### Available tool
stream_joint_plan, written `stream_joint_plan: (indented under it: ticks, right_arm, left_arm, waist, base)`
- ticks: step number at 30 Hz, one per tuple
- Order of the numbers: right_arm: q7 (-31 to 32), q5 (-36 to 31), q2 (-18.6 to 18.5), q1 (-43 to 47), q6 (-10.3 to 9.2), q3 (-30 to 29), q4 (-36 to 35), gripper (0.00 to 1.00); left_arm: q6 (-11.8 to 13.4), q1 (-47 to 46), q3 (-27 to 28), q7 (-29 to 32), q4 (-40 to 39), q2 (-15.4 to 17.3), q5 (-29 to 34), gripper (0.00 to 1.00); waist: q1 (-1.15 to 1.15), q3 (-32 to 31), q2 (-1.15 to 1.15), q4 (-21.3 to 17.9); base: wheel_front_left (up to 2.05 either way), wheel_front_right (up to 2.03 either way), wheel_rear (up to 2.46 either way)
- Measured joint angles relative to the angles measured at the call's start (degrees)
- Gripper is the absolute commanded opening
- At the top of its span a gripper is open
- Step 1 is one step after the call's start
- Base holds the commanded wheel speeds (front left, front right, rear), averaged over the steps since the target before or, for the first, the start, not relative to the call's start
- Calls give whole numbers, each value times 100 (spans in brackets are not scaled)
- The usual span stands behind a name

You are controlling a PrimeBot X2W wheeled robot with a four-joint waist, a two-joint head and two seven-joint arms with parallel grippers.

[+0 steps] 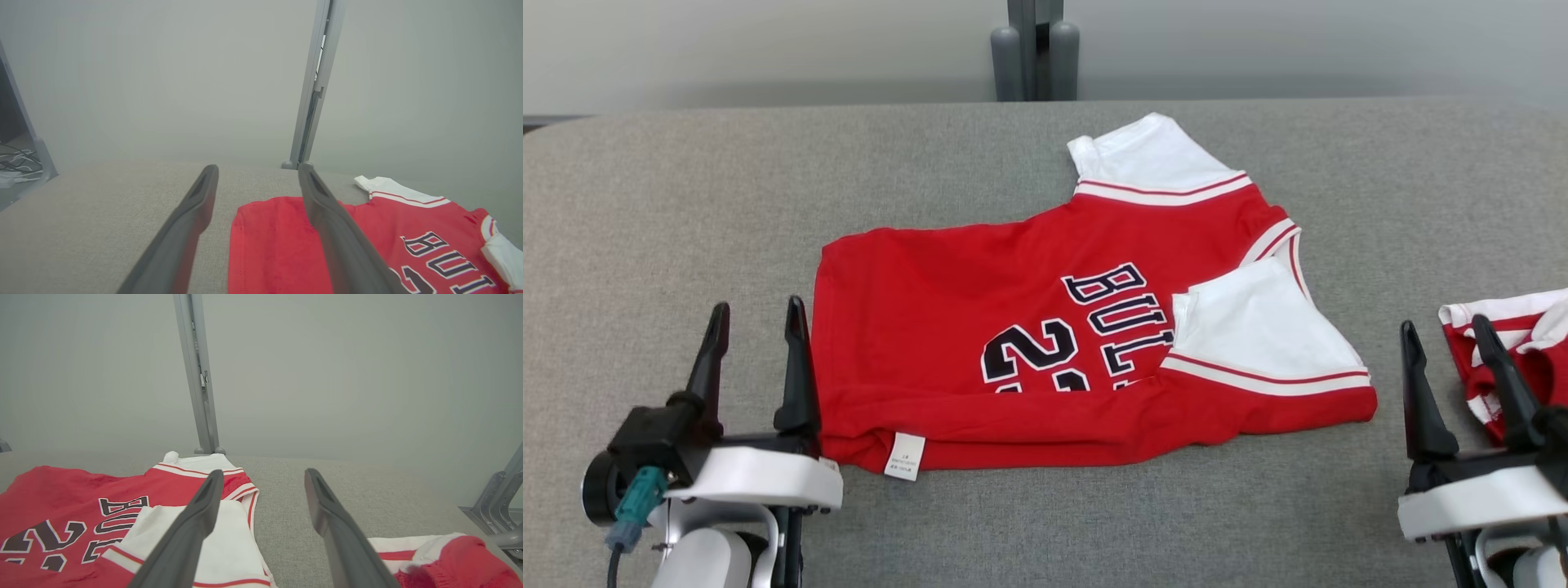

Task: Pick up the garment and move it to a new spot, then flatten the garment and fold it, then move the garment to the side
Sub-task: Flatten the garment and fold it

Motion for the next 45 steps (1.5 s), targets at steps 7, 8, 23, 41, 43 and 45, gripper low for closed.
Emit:
stream_joint_plan:
  ticks: [7,8,23,41,43,45]
  right_arm:
    - [55,-137,135,475,0,-79,-52,100]
    - [59,-146,146,520,0,-81,-52,100]
    - [257,-181,224,866,0,-185,-165,100]
    - [511,-171,158,508,0,10,619,100]
    - [509,-170,116,405,0,54,853,100]
    - [492,-154,82,293,0,89,1065,100]
  left_arm:
    - [-11,320,-94,-233,505,15,190,100]
    - [-9,392,-124,-244,559,31,241,100]
    - [-196,637,-321,-313,742,154,409,100]
    - [-448,657,-691,154,1070,70,259,100]
    - [-512,656,-753,212,1195,48,209,100]
    - [-576,644,-801,241,1294,35,171,100]
  waist:
    - [0,-337,0,-89]
    - [0,-387,0,-100]
    - [0,-734,0,-38]
    - [0,-375,0,68]
    - [0,-287,0,90]
    - [0,-195,0,107]
  base:
    - [0,0,0]
    - [0,0,0]
    - [0,0,0]
    - [0,0,0]
    - [0,0,0]
    - [0,0,0]
